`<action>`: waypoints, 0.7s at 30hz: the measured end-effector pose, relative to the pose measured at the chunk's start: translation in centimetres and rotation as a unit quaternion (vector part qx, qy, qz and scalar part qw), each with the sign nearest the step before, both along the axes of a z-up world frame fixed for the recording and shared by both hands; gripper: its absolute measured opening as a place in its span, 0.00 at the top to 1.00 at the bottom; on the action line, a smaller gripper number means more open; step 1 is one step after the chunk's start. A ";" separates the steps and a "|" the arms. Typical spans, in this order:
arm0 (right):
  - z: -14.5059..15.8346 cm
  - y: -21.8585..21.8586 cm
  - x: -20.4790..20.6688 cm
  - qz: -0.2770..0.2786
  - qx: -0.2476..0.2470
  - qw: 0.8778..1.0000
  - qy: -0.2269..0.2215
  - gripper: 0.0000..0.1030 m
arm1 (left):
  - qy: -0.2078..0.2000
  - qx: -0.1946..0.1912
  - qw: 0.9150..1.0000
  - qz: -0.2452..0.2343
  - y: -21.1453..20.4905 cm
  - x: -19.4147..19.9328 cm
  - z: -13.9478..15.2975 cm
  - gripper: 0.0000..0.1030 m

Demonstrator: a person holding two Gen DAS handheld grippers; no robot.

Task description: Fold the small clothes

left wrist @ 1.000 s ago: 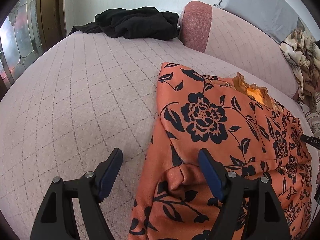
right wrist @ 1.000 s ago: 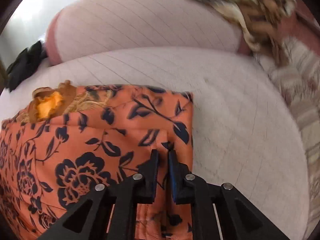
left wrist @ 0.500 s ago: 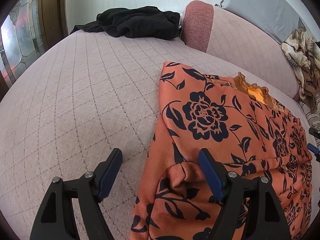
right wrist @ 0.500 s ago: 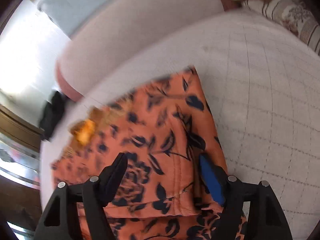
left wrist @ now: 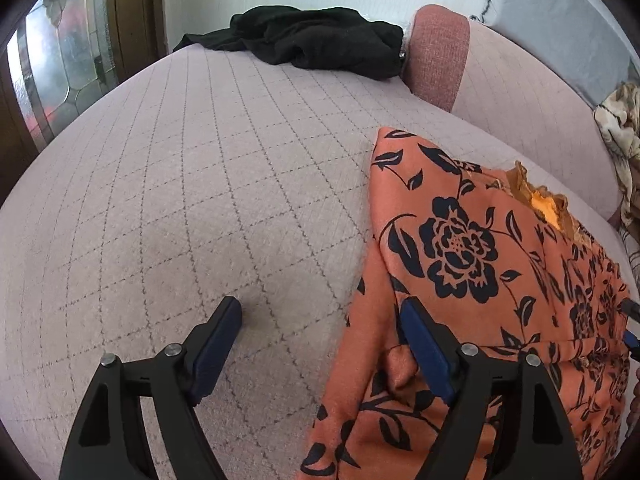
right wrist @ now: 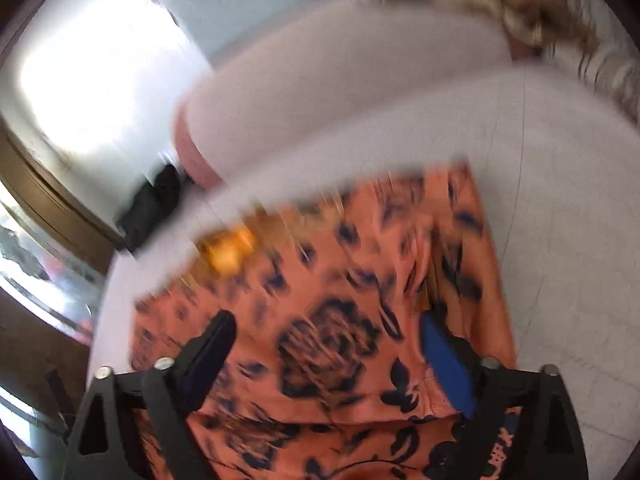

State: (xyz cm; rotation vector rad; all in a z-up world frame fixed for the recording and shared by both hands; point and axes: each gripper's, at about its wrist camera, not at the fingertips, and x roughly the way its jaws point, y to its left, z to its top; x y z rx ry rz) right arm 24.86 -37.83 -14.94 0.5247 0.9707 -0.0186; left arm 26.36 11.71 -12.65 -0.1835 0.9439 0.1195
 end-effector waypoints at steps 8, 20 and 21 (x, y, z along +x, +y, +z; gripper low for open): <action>7.6 3.9 -9.3 0.017 -0.061 0.991 -0.114 0.12 | -0.043 -0.032 0.998 0.043 3.3 -4.3 2.7 0.19; 2.6 -0.6 -28.8 -0.080 0.046 0.995 -0.032 0.11 | -0.001 -0.056 0.998 0.012 5.1 -20.6 3.5 0.18; 2.4 -0.2 -29.1 -0.078 0.036 0.996 -0.028 0.11 | 0.007 -0.055 0.998 0.005 4.8 -21.4 3.3 0.18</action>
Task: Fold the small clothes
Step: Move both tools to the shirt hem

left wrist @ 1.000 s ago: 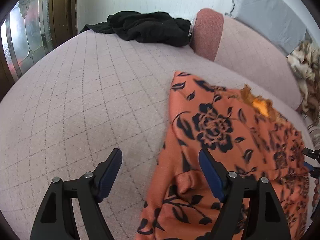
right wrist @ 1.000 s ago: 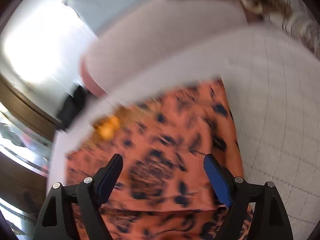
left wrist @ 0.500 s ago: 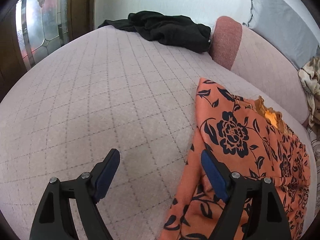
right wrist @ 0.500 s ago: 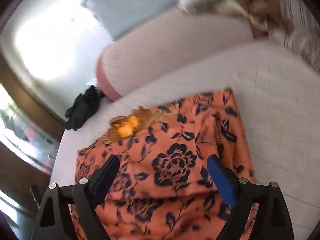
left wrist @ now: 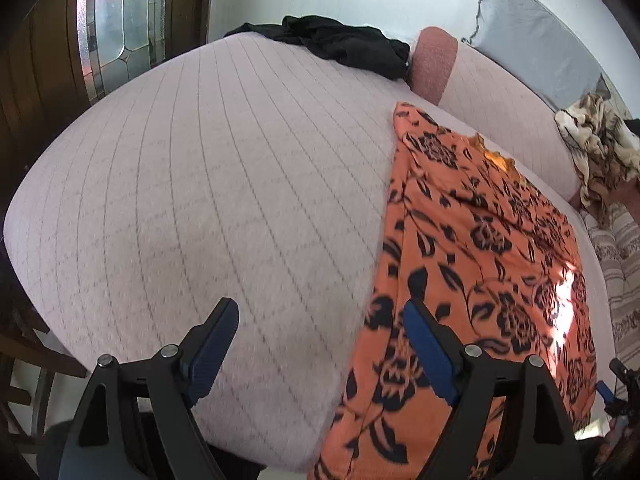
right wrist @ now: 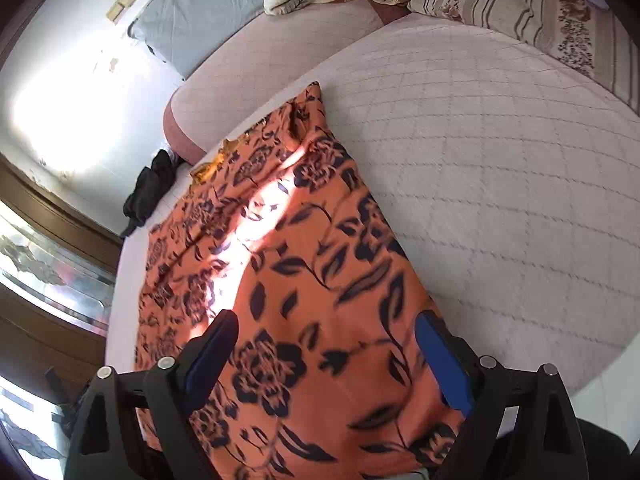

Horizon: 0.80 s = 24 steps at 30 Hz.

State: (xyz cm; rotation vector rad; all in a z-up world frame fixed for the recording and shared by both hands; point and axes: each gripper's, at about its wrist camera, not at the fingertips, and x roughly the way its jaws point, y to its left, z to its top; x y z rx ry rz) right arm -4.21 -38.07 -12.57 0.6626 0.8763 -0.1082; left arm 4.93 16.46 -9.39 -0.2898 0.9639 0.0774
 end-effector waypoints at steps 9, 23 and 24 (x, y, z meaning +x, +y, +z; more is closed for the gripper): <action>-0.9 -3.4 -4.3 0.013 -0.026 0.997 0.069 0.11 | 0.053 -0.015 0.997 -0.047 -1.9 -3.9 -2.6 0.18; -2.2 -2.1 -3.2 0.076 -0.050 0.988 0.122 0.35 | 0.067 -0.017 0.996 -0.052 -2.3 -5.4 -3.5 0.24; -2.2 -1.7 -3.1 0.082 -0.064 0.987 0.126 0.35 | 0.068 -0.013 0.996 -0.054 -2.4 -5.5 -3.5 0.32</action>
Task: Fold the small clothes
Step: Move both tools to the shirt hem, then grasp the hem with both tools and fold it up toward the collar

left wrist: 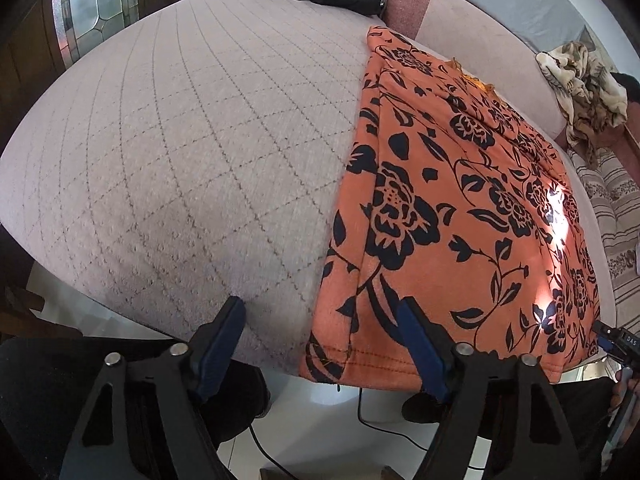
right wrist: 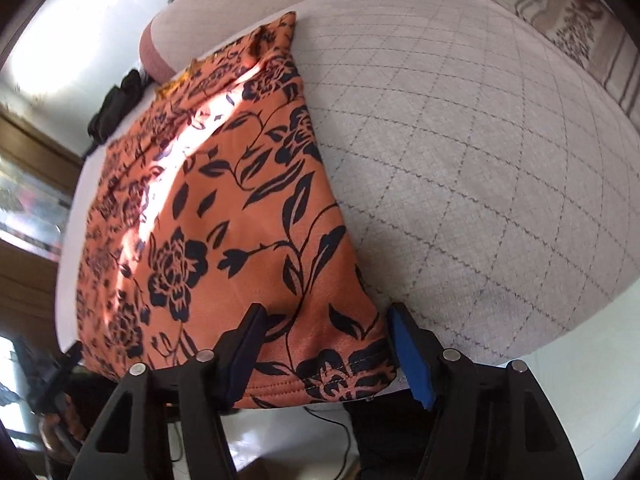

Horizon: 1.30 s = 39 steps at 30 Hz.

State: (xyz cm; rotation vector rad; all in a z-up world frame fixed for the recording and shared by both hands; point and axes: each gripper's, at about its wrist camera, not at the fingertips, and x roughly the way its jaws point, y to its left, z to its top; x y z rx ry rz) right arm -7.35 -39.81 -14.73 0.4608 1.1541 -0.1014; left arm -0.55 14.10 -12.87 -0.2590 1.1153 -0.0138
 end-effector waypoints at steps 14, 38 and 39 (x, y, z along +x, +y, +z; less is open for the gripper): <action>0.7 -0.6 -1.3 -0.001 -0.021 0.999 0.025 0.69 | -0.006 0.032 0.999 -0.024 -1.4 0.0 0.3 0.49; 2.0 -1.6 -1.1 -0.009 0.116 0.992 -0.038 0.90 | -0.015 -0.021 0.999 -0.021 -0.4 0.6 2.7 0.94; 2.5 -1.8 -1.0 -0.010 0.119 0.992 -0.046 0.90 | -0.022 -0.023 0.999 -0.022 -0.4 0.8 3.2 0.94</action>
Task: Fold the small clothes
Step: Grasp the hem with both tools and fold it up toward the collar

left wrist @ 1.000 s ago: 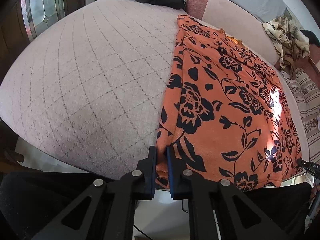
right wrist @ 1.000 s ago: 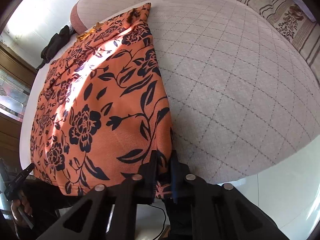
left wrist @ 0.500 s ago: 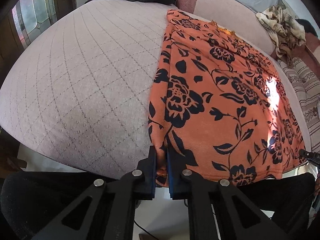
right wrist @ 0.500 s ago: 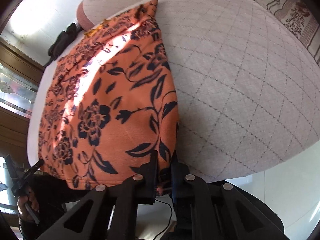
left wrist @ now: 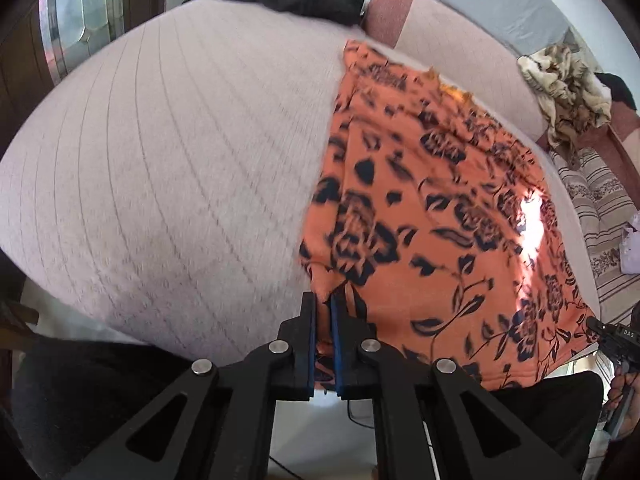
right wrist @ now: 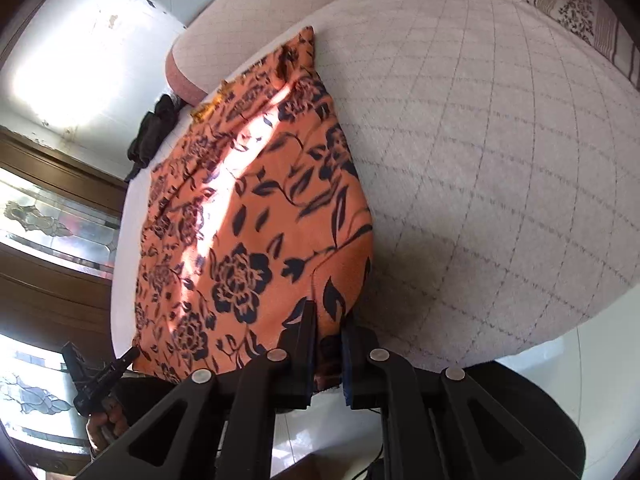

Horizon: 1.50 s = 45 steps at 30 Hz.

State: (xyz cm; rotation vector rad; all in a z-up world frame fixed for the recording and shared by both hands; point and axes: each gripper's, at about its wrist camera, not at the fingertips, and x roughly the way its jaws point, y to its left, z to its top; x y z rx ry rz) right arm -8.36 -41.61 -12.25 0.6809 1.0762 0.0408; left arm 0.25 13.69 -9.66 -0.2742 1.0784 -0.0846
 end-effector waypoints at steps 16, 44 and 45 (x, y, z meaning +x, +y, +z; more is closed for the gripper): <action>6.2 -0.7 10.5 0.034 0.018 0.994 -0.102 0.90 | -0.116 -0.002 0.993 0.032 0.6 10.2 8.7 0.99; 3.9 -1.5 6.9 0.010 0.021 0.994 -0.109 0.90 | 0.049 -0.017 0.999 -0.014 -1.3 -0.3 -0.9 0.90; 4.0 -1.6 6.9 0.009 0.022 0.993 -0.111 0.90 | 0.035 -0.023 0.999 -0.015 -1.1 -0.1 0.1 0.90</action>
